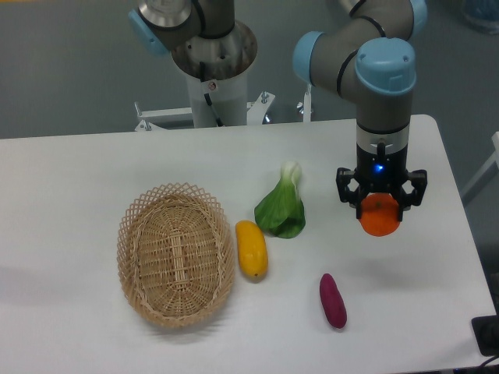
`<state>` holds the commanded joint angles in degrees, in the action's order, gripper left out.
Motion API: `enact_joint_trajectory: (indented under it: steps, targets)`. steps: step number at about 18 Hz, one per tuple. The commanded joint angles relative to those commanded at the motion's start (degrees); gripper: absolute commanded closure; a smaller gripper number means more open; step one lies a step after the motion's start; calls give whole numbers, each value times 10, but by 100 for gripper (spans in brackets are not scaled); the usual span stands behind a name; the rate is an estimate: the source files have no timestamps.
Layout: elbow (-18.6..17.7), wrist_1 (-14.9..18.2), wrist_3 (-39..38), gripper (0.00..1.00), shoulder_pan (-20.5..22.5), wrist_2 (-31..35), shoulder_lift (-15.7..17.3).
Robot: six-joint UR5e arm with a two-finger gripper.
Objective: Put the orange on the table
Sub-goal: 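Hold the orange in the gripper above the table, then lower the held orange down onto the table surface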
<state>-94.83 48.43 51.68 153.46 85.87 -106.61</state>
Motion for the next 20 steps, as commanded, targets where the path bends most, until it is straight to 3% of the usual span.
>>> enact_joint_trajectory:
  steps: [14, 20]
  targets:
    - [-5, -3, 28, 38, 4, 7, -14]
    - [-39, -7, 168, 38, 59, 18, -34]
